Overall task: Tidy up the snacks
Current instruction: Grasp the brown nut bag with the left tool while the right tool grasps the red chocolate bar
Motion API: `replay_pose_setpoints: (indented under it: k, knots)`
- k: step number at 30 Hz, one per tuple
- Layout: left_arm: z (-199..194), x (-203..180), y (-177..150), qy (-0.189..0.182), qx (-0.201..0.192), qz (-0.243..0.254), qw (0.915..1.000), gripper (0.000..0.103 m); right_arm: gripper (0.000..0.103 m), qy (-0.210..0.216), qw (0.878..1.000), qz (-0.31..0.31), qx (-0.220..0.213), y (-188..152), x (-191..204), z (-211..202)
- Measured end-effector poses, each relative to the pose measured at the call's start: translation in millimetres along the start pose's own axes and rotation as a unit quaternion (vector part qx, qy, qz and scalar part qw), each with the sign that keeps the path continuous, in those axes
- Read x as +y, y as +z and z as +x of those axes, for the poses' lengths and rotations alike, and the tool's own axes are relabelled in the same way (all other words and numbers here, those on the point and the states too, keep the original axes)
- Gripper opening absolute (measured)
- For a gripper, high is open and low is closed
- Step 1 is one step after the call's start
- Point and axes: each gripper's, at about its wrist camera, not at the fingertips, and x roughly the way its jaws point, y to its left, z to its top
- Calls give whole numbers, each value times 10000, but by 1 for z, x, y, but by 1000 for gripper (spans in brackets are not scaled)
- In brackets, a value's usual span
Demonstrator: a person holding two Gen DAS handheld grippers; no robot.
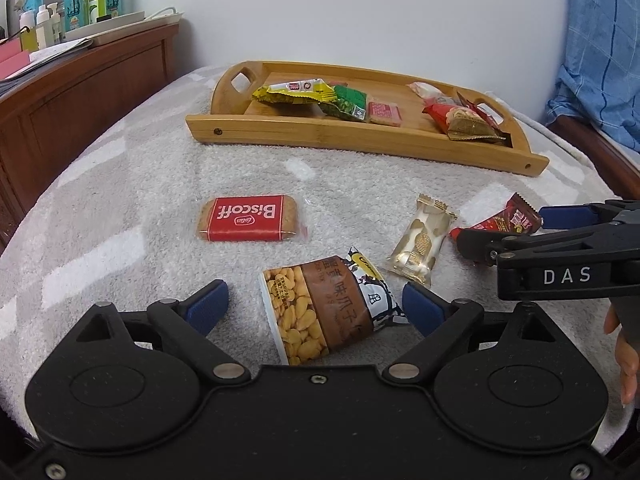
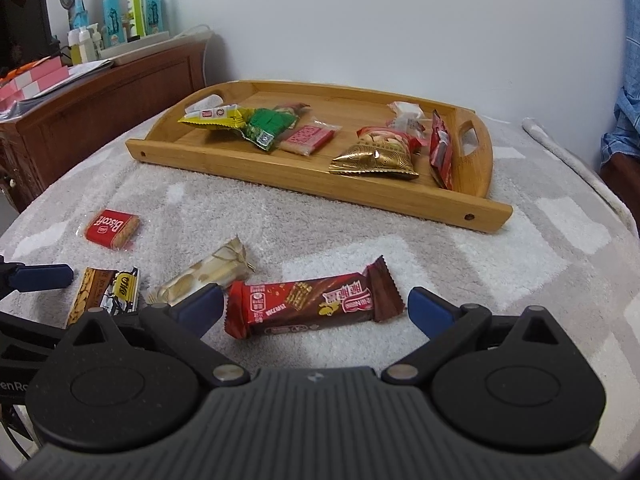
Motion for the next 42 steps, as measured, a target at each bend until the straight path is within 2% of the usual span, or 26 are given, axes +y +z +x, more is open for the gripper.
replay_pose_setpoints:
  k: [10, 16, 27, 30, 35, 42]
  knots:
    - [-4, 2, 1, -2, -52, -31, 10000, 80, 102, -119, 9997, 157, -132, 0, -2, 1]
    - [-6, 1, 0, -16, -68, -3, 10000, 76, 100, -4, 9994, 330, -124, -1, -4, 3]
    - [-10, -2, 1, -33, -86, 155, 9998, 61, 95, -170, 9998, 14, -109, -5, 7, 6]
    - [-11, -2, 3, -65, -96, 154, 9998, 57, 89, -210, 9997, -83, -125, -6, 9, 6]
    - [-15, -6, 6, -48, -182, 292, 9994, 50, 70, -236, 9994, -115, -243, -6, 11, 1]
    - [-18, -13, 9, -19, -242, 494, 9985, 46, 69, -368, 9975, 121, -597, -2, 3, -8]
